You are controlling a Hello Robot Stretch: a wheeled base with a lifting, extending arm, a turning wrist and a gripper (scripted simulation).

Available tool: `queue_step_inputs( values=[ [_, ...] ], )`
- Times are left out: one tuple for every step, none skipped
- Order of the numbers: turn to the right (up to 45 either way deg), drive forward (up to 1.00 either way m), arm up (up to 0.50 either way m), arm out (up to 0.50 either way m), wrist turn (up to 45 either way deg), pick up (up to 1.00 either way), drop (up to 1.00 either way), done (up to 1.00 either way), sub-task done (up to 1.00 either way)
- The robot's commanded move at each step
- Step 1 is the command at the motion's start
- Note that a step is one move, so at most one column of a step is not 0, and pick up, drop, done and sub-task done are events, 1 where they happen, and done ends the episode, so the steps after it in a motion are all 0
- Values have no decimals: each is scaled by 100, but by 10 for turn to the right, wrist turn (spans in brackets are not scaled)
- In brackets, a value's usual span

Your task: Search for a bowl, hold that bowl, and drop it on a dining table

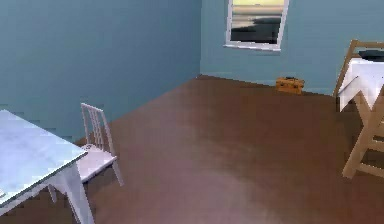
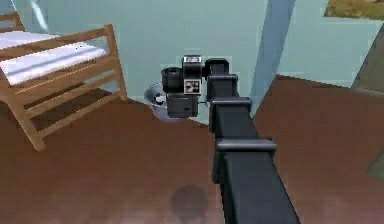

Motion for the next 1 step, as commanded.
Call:
queue_step_inputs(
  values=[
    [0, 35, 0, 0, 0, 0, 0, 0, 0]
  ],
)
